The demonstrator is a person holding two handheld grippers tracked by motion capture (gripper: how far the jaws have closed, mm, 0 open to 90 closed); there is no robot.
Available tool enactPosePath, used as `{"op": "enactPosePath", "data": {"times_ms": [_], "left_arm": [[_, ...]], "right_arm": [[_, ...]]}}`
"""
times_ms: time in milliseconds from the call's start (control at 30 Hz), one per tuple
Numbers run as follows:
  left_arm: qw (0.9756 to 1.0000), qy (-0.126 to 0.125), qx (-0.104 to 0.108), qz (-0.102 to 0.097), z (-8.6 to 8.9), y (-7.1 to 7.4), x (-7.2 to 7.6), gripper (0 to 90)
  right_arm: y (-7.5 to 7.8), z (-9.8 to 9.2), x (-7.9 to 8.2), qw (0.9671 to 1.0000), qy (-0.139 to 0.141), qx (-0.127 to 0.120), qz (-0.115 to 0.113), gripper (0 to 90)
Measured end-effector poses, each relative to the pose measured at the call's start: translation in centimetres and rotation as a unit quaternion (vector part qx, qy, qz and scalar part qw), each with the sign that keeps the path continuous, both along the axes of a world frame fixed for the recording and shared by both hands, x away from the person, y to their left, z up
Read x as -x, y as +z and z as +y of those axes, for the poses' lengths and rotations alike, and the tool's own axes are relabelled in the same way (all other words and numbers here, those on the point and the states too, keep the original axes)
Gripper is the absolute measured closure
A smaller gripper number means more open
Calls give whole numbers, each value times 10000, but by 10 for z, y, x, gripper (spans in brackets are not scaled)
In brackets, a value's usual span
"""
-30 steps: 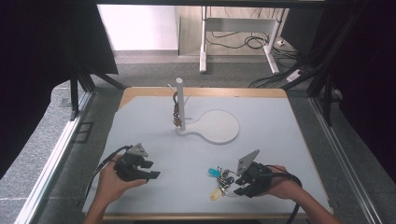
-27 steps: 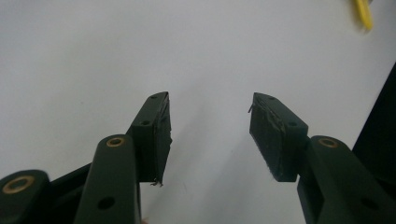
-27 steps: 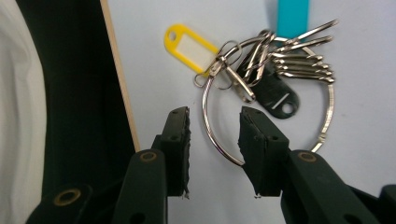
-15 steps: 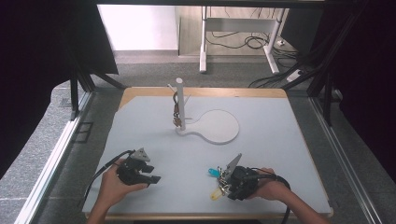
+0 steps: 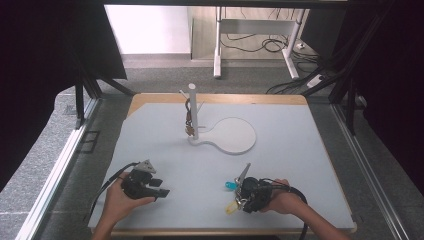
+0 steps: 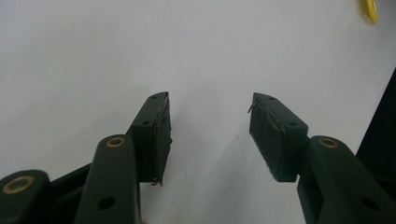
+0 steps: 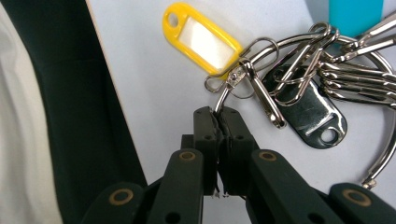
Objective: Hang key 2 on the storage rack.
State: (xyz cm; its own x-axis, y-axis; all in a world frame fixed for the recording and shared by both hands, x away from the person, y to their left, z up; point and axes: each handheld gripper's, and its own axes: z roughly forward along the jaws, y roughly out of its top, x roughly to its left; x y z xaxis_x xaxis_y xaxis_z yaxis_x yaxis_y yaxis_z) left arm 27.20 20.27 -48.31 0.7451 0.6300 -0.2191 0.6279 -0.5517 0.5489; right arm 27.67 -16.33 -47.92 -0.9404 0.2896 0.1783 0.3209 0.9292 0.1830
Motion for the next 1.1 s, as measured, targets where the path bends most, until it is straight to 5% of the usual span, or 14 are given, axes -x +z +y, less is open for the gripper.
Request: {"op": "enactPosePath", "data": {"times_ms": [400,667,900,1100], "left_arm": [[10000,25,14,0,3,-1,1,488],[10000,-20,-32,-28,4,-1,2,488],[10000,-10,-18,-31,4,-1,2,488],[10000,-16,-23,-39,4,-2,2,488]], "right_arm": [[31,-12,-17,9974,-434,-513,253,874],[59,-28,-35,9890,-788,-1196,365,880],[74,-36,-44,9865,-901,-1324,330,883],[87,-33,-50,9898,-869,-1110,211,883]]}}
